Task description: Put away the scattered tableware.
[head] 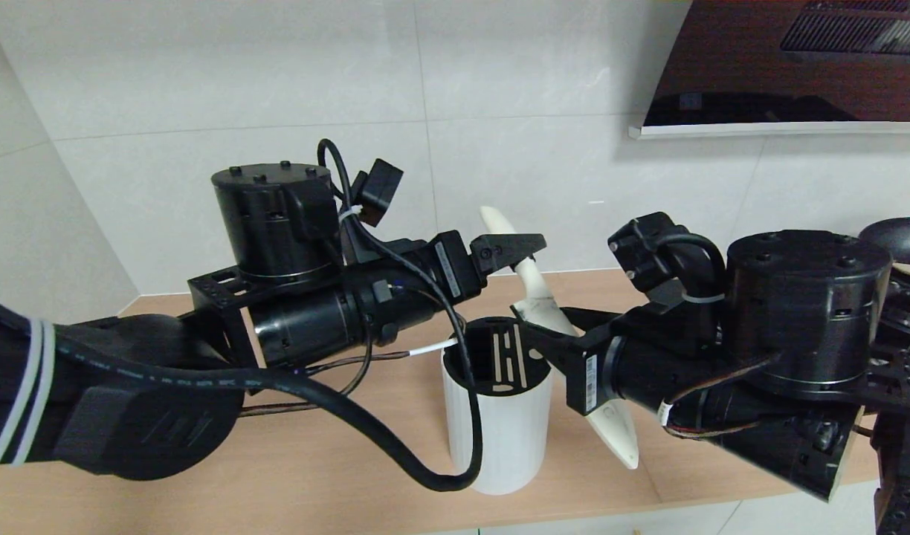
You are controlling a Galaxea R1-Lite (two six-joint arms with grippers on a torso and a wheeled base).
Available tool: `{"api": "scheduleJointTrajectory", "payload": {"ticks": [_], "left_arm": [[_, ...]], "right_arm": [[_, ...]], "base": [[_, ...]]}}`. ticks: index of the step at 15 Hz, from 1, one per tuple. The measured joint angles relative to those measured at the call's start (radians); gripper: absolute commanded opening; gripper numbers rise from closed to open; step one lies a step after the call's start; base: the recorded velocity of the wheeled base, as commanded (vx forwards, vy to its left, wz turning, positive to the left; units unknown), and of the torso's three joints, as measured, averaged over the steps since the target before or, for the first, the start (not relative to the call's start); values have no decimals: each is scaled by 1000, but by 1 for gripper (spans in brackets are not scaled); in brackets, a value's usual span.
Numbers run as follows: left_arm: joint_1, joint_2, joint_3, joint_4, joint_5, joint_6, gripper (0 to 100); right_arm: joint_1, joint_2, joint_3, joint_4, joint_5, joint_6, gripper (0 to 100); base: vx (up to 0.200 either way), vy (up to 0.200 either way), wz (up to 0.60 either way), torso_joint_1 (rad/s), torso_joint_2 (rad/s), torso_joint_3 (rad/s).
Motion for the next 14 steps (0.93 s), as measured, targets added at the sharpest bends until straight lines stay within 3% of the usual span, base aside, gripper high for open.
{"api": "scheduleJointTrajectory", "payload": {"ticks": [10, 11, 14], "left_arm": [[-9, 26, -5, -35, 6, -1, 100], [-9, 26, -5, -35, 6, -1, 0], [-8, 29, -5, -35, 6, 0, 0]], "right_arm": [[26, 12, 6, -1, -6, 1, 0], [26, 13, 7, -1, -6, 1, 0], [26, 14, 7, -2, -5, 0, 0]], "base": [[0, 0, 0, 0, 0, 0], [0, 0, 0, 0, 0, 0], [0, 0, 0, 0, 0, 0]]}}
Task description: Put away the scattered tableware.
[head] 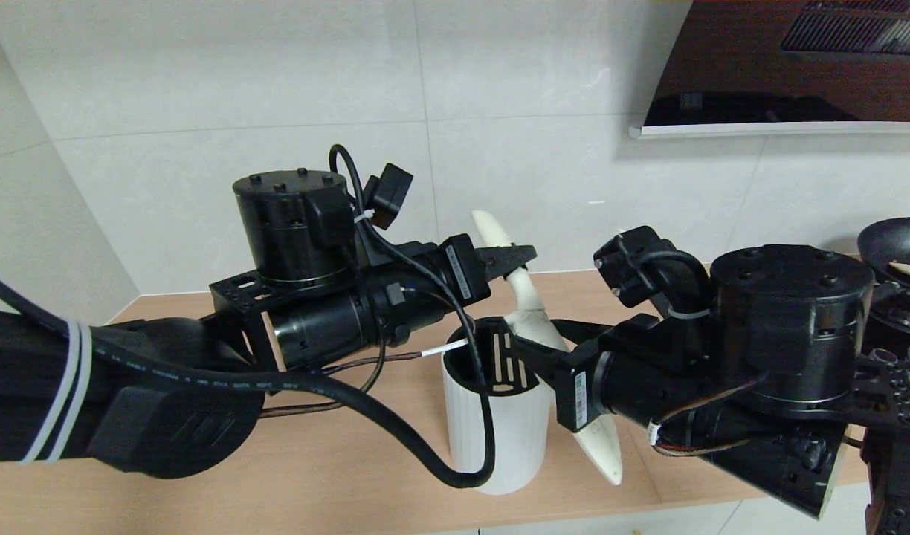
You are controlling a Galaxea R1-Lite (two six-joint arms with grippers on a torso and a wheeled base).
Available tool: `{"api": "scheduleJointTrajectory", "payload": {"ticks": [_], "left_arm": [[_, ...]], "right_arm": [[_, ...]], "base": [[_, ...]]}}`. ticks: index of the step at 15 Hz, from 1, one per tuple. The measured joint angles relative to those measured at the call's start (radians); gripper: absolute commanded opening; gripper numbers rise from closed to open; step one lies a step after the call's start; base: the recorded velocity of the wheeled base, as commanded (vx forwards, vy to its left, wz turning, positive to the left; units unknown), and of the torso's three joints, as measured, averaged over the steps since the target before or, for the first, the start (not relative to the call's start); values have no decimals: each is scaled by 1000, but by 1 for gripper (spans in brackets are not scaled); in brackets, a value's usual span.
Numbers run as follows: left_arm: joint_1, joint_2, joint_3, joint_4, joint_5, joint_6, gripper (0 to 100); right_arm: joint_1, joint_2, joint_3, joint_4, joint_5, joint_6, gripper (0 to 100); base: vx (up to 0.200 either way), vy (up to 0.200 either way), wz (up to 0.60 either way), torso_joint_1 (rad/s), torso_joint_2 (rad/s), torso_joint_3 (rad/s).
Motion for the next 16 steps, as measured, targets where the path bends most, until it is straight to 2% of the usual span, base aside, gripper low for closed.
{"api": "scheduleJointTrajectory", "payload": {"ticks": [12, 13, 16], "left_arm": [[0, 2, 0, -22, 15, 3, 0], [0, 1, 0, -25, 16, 3, 0], [0, -8, 1, -32, 19, 3, 0]], "right_arm": [[0, 7, 0, -4, -22, 0, 0], [0, 7, 0, -5, -28, -1, 100], [5, 4, 0, -3, -33, -1, 100]], "base": [[0, 0, 0, 0, 0, 0], [0, 0, 0, 0, 0, 0], [0, 0, 0, 0, 0, 0]]}}
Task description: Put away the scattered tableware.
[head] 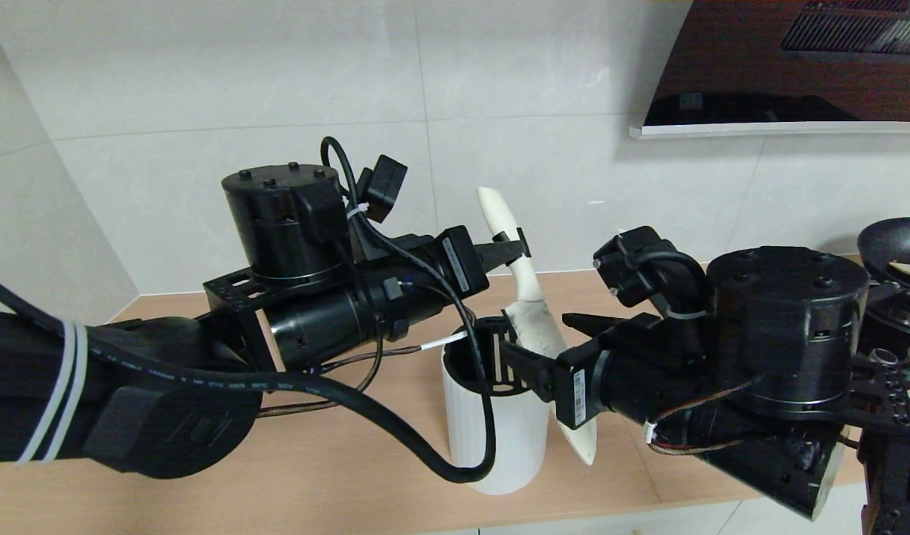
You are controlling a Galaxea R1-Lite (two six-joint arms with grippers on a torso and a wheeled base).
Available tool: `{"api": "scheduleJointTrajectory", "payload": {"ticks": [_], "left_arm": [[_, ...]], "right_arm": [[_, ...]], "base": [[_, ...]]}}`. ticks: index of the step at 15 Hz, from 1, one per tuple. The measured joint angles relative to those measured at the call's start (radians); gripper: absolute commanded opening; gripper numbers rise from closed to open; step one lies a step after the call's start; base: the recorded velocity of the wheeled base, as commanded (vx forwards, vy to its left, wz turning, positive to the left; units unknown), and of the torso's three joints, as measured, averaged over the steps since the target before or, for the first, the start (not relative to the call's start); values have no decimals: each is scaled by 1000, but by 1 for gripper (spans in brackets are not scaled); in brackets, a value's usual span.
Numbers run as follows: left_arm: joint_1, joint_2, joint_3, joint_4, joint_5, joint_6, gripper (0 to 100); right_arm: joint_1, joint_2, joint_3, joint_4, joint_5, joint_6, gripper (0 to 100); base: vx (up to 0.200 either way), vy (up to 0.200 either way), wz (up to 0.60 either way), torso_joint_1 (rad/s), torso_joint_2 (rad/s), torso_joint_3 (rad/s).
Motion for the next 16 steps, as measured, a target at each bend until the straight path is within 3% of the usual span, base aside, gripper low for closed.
{"api": "scheduleJointTrajectory", "payload": {"ticks": [4, 6, 9, 13, 14, 16], "left_arm": [[1, -43, 1, -1, 13, 1, 0], [17, -70, -3, -2, 36, 17, 0], [72, -127, -4, -5, 46, 116, 0], [153, -176, 13, -23, 45, 281, 0], [160, -179, 24, -60, 43, 327, 0], [167, -182, 64, -153, 42, 449, 0]], "right_arm": [[15, -34, 3, 0, -19, -3, 100], [-1, -69, 3, 7, -29, -7, 100], [-77, -115, 3, 13, -28, -28, 100], [-91, -133, 5, 13, -28, -29, 100], [-93, -135, 6, 13, -26, -30, 100], [-95, -135, 6, 13, -25, -30, 100]], "base": [[0, 0, 0, 0, 0, 0], [0, 0, 0, 0, 0, 0], [0, 0, 0, 0, 0, 0], [0, 0, 0, 0, 0, 0], [0, 0, 0, 0, 0, 0], [0, 0, 0, 0, 0, 0]]}}
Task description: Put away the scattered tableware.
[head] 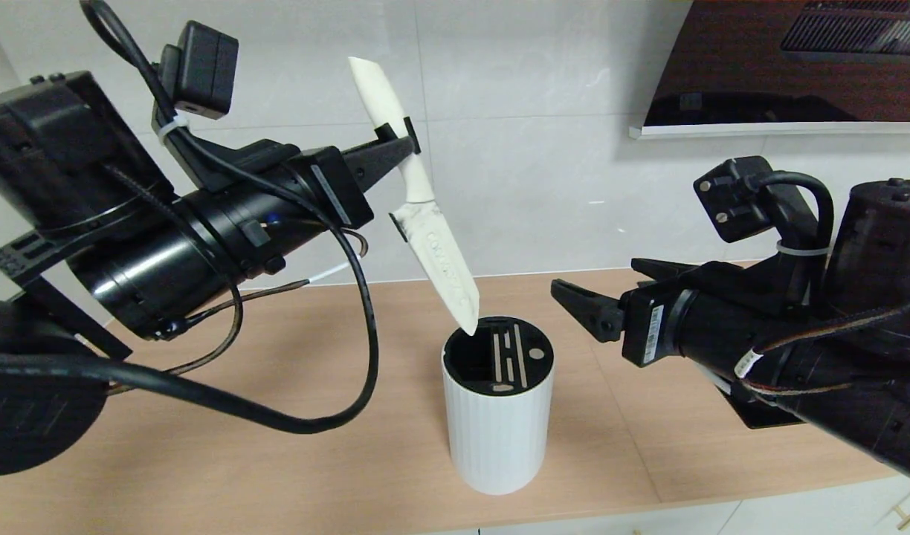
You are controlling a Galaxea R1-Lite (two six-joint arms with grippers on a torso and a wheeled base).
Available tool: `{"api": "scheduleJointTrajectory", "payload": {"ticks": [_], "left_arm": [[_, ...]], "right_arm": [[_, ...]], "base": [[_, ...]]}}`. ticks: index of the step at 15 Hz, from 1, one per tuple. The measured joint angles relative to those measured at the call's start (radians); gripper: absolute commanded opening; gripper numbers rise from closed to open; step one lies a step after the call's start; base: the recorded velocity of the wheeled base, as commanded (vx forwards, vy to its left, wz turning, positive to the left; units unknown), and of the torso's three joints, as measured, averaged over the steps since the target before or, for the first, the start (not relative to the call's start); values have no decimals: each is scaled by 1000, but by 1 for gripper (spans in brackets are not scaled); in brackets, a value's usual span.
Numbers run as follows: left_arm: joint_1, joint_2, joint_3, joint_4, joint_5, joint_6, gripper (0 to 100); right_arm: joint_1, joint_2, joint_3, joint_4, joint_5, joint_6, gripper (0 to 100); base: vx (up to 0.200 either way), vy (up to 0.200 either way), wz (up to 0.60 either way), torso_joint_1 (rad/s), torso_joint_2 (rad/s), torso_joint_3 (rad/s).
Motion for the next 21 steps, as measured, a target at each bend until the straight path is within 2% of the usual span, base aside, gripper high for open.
{"api": "scheduleJointTrajectory", "payload": {"ticks": [2, 3, 4, 5, 8, 9, 12, 18, 21], "left_arm": [[1, 0, 36, -13, 1, 90, 0], [-1, 0, 52, -14, 0, 146, 0], [-4, 3, 68, -14, 1, 187, 0], [-12, 9, 79, -15, 3, 211, 0], [-42, 32, 96, -25, 6, 220, 0], [-48, 41, 98, -56, 8, 220, 0], [-53, 72, 103, -128, 10, 220, 0], [-69, 140, 110, -178, 22, 221, 0], [-76, 182, 111, -238, 38, 222, 0]], "right_arm": [[-1, 1, 0, 0, 0, 0, 100], [-2, 2, 0, 0, 0, 0, 100], [-2, 3, 0, 0, 0, 0, 100], [-2, 6, 0, 0, 0, 0, 100], [-2, 11, 0, 0, 1, 0, 100], [-2, 12, 1, 0, 1, 0, 100], [-2, 14, 1, 0, 1, 0, 100], [-2, 14, 1, -1, 1, 0, 100], [-2, 14, 1, 0, 1, 0, 100]], "base": [[0, 0, 0, 0, 0, 0], [0, 0, 0, 0, 0, 0], [0, 0, 0, 0, 0, 0], [0, 0, 0, 0, 0, 0], [0, 0, 0, 0, 0, 0], [0, 0, 0, 0, 0, 0], [0, 0, 0, 0, 0, 0], [0, 0, 0, 0, 0, 0], [0, 0, 0, 0, 0, 0]]}}
